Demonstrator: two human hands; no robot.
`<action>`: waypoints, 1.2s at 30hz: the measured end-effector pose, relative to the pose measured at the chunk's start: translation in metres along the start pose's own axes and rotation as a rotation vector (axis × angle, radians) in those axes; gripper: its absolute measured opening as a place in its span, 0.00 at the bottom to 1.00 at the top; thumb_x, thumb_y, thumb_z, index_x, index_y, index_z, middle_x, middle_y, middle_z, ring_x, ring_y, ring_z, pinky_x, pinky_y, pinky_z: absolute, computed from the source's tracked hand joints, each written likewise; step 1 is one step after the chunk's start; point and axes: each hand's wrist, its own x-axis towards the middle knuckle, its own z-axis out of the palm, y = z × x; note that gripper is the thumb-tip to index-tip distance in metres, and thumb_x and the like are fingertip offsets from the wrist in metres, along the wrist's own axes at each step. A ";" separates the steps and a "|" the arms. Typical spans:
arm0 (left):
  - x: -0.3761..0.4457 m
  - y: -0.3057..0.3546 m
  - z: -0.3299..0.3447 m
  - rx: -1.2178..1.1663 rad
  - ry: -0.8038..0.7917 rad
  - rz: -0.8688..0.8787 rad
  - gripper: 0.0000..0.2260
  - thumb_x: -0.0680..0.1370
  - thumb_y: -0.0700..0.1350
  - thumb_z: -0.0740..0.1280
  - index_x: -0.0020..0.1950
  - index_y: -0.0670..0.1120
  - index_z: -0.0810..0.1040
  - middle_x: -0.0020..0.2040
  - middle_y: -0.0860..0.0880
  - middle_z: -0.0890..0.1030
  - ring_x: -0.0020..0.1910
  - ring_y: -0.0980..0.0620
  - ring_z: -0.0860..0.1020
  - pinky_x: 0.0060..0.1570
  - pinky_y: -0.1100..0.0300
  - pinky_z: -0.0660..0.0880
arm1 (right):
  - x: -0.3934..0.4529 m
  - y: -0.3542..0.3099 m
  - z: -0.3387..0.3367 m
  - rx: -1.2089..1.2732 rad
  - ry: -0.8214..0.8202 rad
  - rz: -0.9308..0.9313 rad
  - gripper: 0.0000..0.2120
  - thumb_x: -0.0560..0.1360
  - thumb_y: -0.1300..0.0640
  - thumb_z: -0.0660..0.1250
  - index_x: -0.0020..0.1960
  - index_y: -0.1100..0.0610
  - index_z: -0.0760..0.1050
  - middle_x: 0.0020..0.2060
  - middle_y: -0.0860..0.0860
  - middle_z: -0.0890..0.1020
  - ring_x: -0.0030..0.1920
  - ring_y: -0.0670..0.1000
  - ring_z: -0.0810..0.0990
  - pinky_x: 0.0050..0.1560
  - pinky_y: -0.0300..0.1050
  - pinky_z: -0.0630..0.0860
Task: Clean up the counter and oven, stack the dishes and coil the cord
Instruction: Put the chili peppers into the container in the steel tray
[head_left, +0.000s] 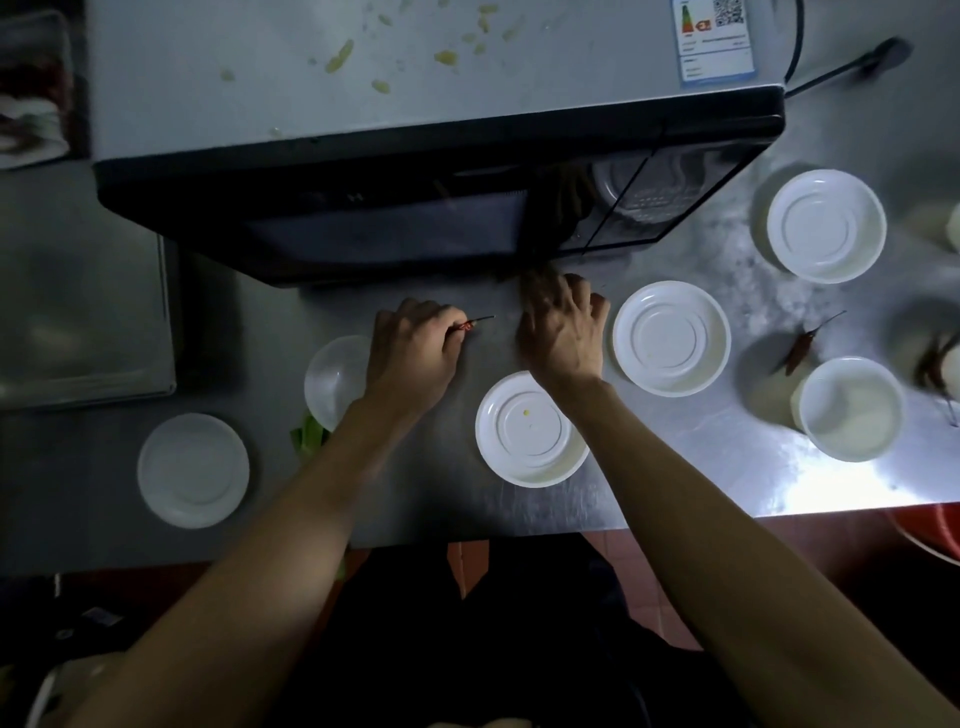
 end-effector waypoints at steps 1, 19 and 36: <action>-0.001 0.000 0.001 0.002 0.002 0.002 0.06 0.78 0.45 0.66 0.51 0.48 0.82 0.45 0.50 0.83 0.49 0.44 0.78 0.51 0.48 0.71 | -0.001 0.000 0.000 0.010 0.002 -0.011 0.23 0.72 0.59 0.64 0.67 0.52 0.72 0.67 0.51 0.73 0.59 0.58 0.70 0.54 0.55 0.66; -0.011 -0.004 0.000 -0.013 0.013 -0.005 0.06 0.78 0.45 0.66 0.51 0.49 0.82 0.47 0.50 0.83 0.50 0.46 0.77 0.52 0.50 0.69 | -0.005 -0.011 0.004 0.099 0.080 -0.022 0.21 0.76 0.50 0.65 0.68 0.53 0.75 0.61 0.51 0.79 0.56 0.59 0.74 0.54 0.55 0.65; -0.019 -0.012 -0.011 -0.042 0.048 -0.036 0.06 0.78 0.46 0.65 0.52 0.48 0.81 0.47 0.50 0.83 0.50 0.44 0.77 0.52 0.48 0.71 | -0.020 -0.014 -0.007 0.147 0.313 -0.227 0.09 0.74 0.62 0.71 0.54 0.56 0.83 0.40 0.51 0.83 0.41 0.57 0.77 0.45 0.50 0.69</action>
